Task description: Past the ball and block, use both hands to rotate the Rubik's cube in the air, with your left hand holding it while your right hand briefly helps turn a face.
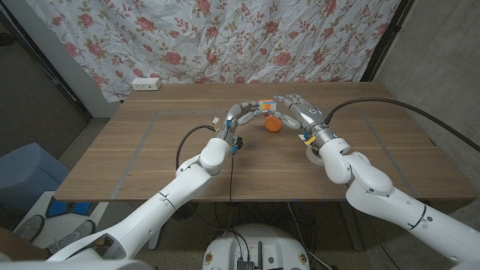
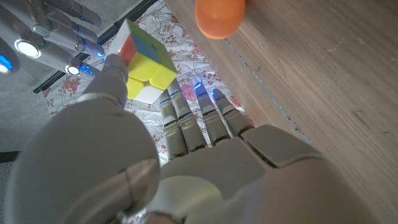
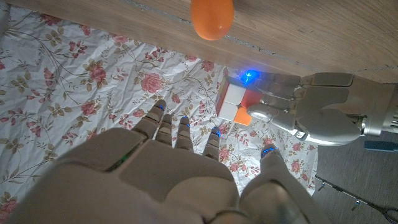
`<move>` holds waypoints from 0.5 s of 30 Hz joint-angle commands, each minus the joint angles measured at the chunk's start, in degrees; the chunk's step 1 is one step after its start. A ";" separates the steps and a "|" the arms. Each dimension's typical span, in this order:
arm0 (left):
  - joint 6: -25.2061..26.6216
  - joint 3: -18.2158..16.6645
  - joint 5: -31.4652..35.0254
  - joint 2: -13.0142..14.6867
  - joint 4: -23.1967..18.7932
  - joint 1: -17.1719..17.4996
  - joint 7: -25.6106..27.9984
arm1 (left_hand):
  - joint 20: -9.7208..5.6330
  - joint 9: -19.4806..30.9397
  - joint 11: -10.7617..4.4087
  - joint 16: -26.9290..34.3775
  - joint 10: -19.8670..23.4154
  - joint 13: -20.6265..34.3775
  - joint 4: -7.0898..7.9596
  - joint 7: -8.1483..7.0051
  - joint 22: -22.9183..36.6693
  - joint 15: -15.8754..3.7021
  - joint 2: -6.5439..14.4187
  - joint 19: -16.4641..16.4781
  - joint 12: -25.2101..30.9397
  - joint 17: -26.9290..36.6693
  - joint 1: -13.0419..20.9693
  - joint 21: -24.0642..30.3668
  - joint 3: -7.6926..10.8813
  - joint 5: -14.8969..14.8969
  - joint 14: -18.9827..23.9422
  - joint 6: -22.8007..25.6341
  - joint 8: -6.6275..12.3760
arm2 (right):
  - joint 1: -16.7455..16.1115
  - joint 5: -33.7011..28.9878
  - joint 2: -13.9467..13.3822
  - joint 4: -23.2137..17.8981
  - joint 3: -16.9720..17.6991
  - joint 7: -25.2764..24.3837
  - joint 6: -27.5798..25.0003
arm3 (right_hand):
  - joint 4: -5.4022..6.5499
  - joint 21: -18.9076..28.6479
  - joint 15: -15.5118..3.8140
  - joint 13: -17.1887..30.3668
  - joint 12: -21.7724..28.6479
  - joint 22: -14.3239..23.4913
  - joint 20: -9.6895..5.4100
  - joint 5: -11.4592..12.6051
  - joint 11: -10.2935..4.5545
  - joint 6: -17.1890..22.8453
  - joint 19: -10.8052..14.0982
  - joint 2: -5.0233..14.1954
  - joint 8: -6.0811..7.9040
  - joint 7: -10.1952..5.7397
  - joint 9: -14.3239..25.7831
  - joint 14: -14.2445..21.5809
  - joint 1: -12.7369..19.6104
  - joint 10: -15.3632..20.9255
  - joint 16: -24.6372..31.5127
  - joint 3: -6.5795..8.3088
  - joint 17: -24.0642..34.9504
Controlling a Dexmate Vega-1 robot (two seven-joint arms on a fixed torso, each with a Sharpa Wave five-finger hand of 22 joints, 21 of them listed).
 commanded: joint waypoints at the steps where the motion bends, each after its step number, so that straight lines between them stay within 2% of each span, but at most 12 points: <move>1: 0.32 0.05 -0.05 -0.06 0.14 -0.09 0.03 | 0.11 0.24 -0.29 -0.12 0.39 0.25 0.05 0.21 0.21 -7.26 1.02 -0.12 0.09 0.23 0.32 -0.08 -0.17 0.30 0.38 0.19 0.33 | 0.48 -0.39 0.37 0.59 -0.24 1.32 0.50 | 0.27 0.05 0.17 0.10 -0.17 0.21 -0.09 0.49 -0.01 0.74 -0.30 0.79 0.28 -0.24 0.12 -0.25 -0.11 -0.40 -0.08 -0.09 0.05; 15: -0.20 0.21 -0.18 -0.59 1.24 -0.66 -0.06 | 0.20 0.26 -0.15 -0.16 0.46 0.38 0.02 0.28 0.21 -7.32 1.15 -0.16 0.01 0.22 0.33 -0.08 -0.32 0.31 0.41 0.28 0.17 | 1.05 -0.39 0.36 1.20 -0.36 2.35 0.93 | 0.42 0.06 0.12 0.12 -0.23 0.21 -0.18 0.53 -0.38 2.10 -0.44 0.86 0.46 -0.25 0.16 -0.40 -0.22 -0.69 -0.06 -0.14 0.04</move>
